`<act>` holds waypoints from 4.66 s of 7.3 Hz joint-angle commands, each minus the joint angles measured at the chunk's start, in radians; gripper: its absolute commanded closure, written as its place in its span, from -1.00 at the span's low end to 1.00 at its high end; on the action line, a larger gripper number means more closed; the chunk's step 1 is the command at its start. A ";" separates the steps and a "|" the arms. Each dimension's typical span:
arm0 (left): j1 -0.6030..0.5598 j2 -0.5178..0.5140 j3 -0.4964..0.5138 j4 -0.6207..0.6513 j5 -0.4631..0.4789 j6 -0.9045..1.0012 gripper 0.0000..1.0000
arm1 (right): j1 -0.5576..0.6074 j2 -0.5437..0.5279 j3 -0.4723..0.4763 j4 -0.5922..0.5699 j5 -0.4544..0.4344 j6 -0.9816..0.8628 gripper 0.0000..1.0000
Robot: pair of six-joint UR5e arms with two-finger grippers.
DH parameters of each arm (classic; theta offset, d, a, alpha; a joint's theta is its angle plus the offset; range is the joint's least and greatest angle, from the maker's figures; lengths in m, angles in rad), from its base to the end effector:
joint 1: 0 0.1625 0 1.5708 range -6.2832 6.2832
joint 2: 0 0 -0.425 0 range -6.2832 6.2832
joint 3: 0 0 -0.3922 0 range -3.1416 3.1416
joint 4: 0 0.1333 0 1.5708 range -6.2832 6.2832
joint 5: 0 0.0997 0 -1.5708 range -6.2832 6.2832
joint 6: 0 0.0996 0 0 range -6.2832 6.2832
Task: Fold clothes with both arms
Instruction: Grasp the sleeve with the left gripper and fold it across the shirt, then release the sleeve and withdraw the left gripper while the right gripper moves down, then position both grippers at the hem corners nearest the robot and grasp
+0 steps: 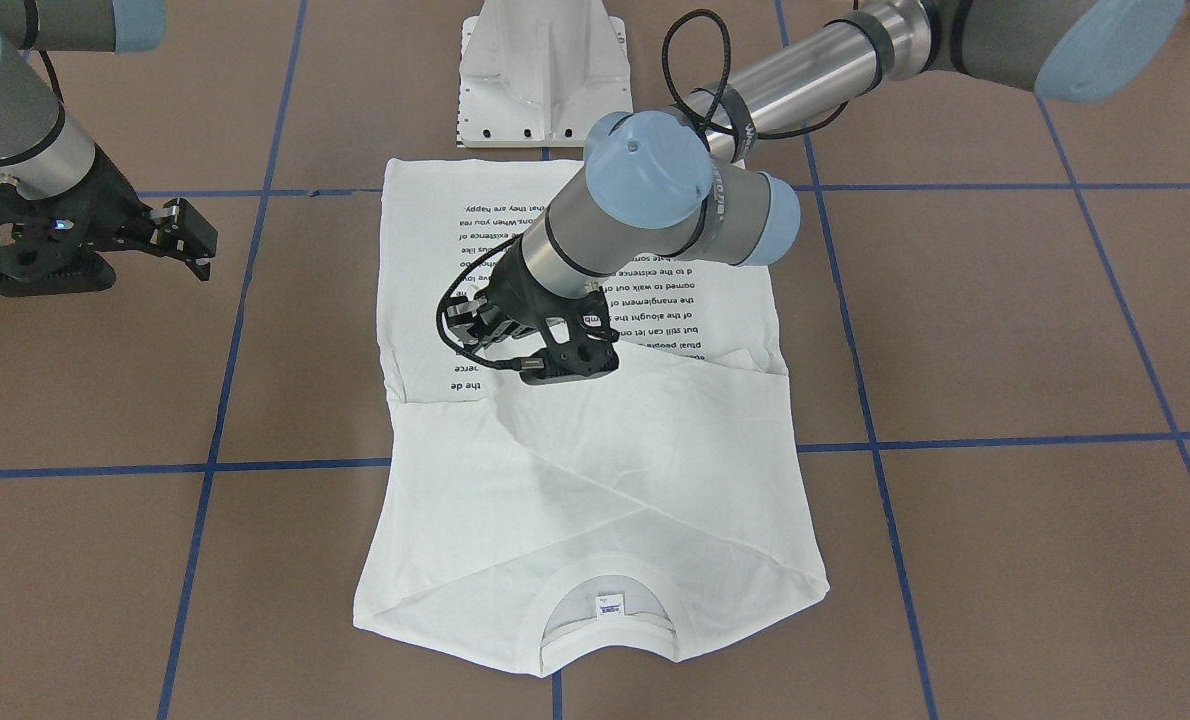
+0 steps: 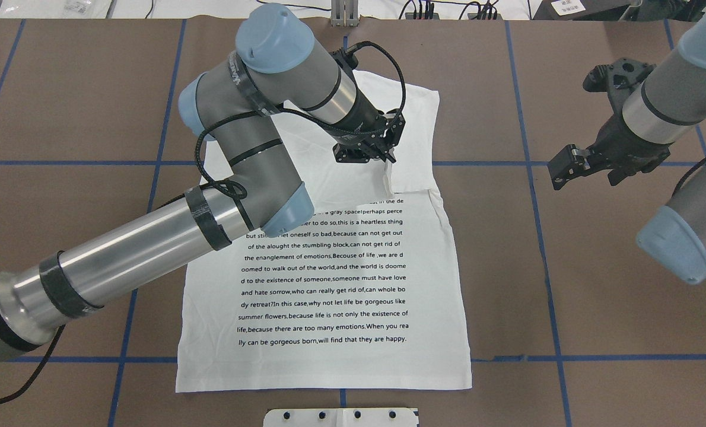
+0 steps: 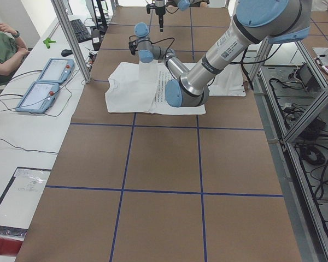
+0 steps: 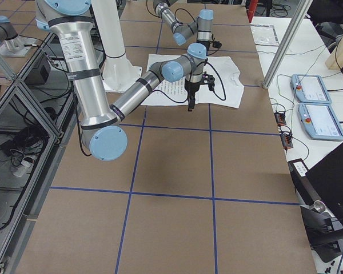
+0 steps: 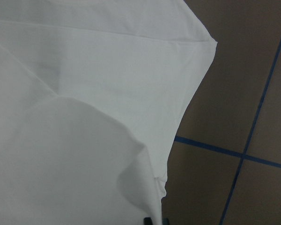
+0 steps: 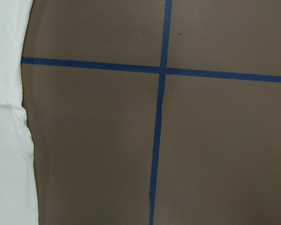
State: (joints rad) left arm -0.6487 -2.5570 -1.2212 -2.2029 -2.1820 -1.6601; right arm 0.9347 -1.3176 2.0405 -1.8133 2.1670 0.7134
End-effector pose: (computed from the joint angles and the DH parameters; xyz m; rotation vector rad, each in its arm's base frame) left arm 0.5734 -0.5303 0.0930 -0.1661 1.3181 -0.2392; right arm -0.2509 -0.4700 0.3415 -0.0013 -0.7470 -0.0695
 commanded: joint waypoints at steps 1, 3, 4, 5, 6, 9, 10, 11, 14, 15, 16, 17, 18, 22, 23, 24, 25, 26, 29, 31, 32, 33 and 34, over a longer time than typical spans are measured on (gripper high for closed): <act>0.038 -0.002 0.014 -0.009 0.063 0.005 -0.65 | 0.001 -0.002 -0.006 0.000 0.001 0.003 -1.00; 0.052 0.001 0.016 -0.035 0.134 0.011 -1.00 | -0.002 0.001 -0.016 0.000 -0.001 0.009 -1.00; 0.052 0.003 0.014 -0.032 0.136 0.029 -1.00 | -0.002 0.000 -0.020 0.029 0.001 0.011 -1.00; 0.050 0.009 0.008 -0.023 0.140 0.086 -1.00 | -0.002 0.001 -0.026 0.055 0.001 0.015 -1.00; 0.046 0.032 -0.001 -0.020 0.157 0.141 -1.00 | -0.002 0.001 -0.026 0.063 0.001 0.015 -1.00; 0.005 0.208 -0.299 0.225 0.151 0.341 -1.00 | -0.058 -0.003 0.016 0.116 -0.012 0.190 -1.00; -0.009 0.300 -0.449 0.341 0.151 0.435 -1.00 | -0.123 -0.011 0.044 0.182 -0.045 0.298 -1.00; -0.020 0.390 -0.569 0.415 0.151 0.515 -1.00 | -0.213 -0.017 0.078 0.189 -0.100 0.395 -1.00; -0.023 0.614 -0.823 0.476 0.151 0.571 -1.00 | -0.607 -0.018 0.124 0.199 -0.426 0.746 -1.00; -0.022 0.668 -0.874 0.476 0.151 0.571 -1.00 | -0.679 -0.021 0.124 0.207 -0.447 0.783 -1.00; -0.022 0.682 -0.888 0.477 0.151 0.571 -1.00 | -0.744 -0.023 0.110 0.207 -0.464 0.834 -1.00; -0.022 0.684 -0.885 0.479 0.151 0.571 -1.00 | -0.773 -0.020 0.071 0.216 -0.469 0.836 -1.00; -0.020 0.684 -0.883 0.480 0.151 0.571 -1.00 | -0.790 -0.018 0.031 0.260 -0.470 0.839 -1.00; -0.011 0.675 -0.876 0.477 0.151 0.569 -1.00 | -0.783 -0.026 0.012 0.285 -0.466 0.837 -1.00; -0.011 0.675 -0.876 0.477 0.151 0.569 -1.00 | -0.783 -0.032 0.010 0.285 -0.469 0.837 -1.00; -0.011 0.673 -0.876 0.477 0.151 0.569 -1.00 | -0.784 -0.038 0.010 0.285 -0.467 0.837 -1.00; -0.009 0.675 -0.877 0.477 0.152 0.568 -1.00 | -0.784 -0.038 0.006 0.285 -0.467 0.837 -0.97; -0.009 0.673 -0.877 0.477 0.153 0.568 -1.00 | -0.784 -0.038 0.001 0.285 -0.467 0.837 -0.89; -0.006 0.673 -0.874 0.477 0.156 0.566 -1.00 | -0.784 -0.035 -0.017 0.285 -0.467 0.839 -0.45; -0.006 0.675 -0.873 0.477 0.156 0.566 -1.00 | -0.784 -0.035 -0.016 0.285 -0.463 0.837 0.04; -0.006 0.675 -0.871 0.477 0.156 0.568 -1.00 | -0.783 -0.035 -0.014 0.285 -0.463 0.837 0.35; -0.003 0.675 -0.871 0.477 0.156 0.568 -1.00 | -0.783 -0.037 -0.011 0.285 -0.461 0.837 0.57; -0.002 0.675 -0.871 0.477 0.156 0.568 -1.00 | -0.783 -0.035 -0.008 0.285 -0.461 0.837 0.65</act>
State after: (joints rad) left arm -0.6526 -1.8822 -2.0928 -1.7257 -2.0264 -1.0924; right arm 0.1516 -1.3535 2.0290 -1.5279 1.7051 1.5509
